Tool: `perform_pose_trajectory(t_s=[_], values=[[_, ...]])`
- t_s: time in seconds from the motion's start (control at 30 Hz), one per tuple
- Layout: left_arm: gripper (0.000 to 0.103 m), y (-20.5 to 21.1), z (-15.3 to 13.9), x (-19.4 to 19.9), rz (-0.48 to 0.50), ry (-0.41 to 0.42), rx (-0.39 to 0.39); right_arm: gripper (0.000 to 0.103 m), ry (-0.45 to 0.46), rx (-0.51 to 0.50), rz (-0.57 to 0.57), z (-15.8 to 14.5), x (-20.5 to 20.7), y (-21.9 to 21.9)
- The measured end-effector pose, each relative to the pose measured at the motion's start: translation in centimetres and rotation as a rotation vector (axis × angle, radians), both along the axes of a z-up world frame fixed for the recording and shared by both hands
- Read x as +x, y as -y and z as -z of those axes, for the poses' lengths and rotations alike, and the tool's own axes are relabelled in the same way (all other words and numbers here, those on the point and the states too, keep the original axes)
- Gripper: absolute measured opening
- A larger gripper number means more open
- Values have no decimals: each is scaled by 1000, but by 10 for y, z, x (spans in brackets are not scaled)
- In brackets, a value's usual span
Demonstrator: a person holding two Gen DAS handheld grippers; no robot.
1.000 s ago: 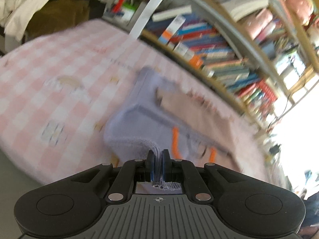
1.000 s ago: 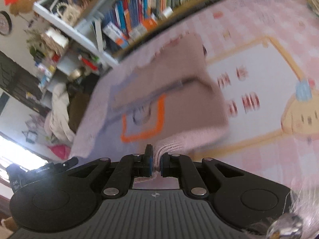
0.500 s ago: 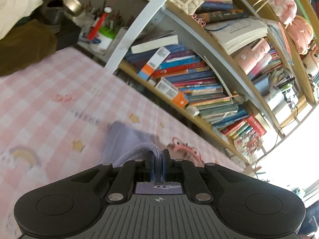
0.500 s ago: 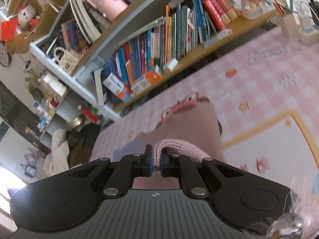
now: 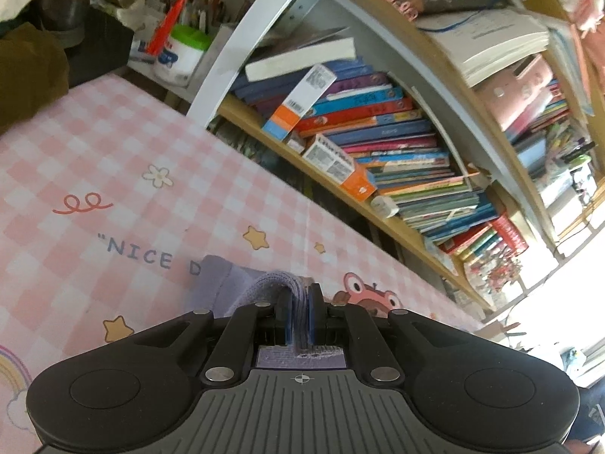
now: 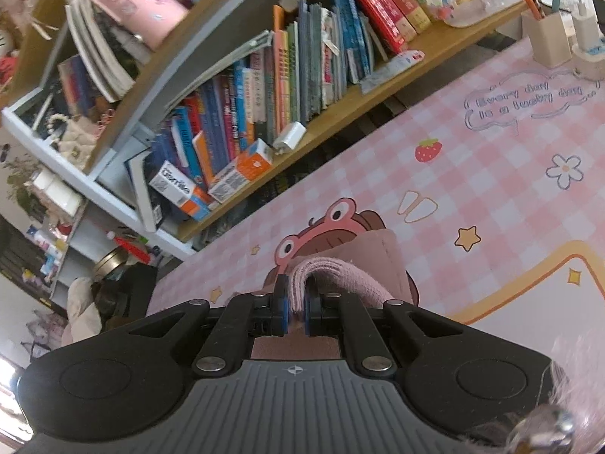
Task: Fold clothes
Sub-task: 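Lift the hem with both tools and fold it up toward the collar, then lower the folded hem onto the collar with both tools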
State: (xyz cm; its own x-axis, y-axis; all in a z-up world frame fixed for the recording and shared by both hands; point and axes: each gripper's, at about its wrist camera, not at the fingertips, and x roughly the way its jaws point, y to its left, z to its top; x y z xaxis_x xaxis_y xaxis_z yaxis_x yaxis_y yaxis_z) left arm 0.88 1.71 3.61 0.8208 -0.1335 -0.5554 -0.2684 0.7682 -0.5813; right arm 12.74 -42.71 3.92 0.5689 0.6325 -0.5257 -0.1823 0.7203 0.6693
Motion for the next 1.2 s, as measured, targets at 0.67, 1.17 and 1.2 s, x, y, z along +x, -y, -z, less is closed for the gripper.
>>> perform_pose_trajectory(t_s=[0.67,1.17,1.2], values=[[15,-15,29,35,9,-88,43,30,-37,-80,91,34,49,-13],[65,4,23,44,67,-72,460,42,116,-400,-21,38,55,-47],[65,12,28,48,114,-73,517,41,127,-415,-36,40,56,-51]])
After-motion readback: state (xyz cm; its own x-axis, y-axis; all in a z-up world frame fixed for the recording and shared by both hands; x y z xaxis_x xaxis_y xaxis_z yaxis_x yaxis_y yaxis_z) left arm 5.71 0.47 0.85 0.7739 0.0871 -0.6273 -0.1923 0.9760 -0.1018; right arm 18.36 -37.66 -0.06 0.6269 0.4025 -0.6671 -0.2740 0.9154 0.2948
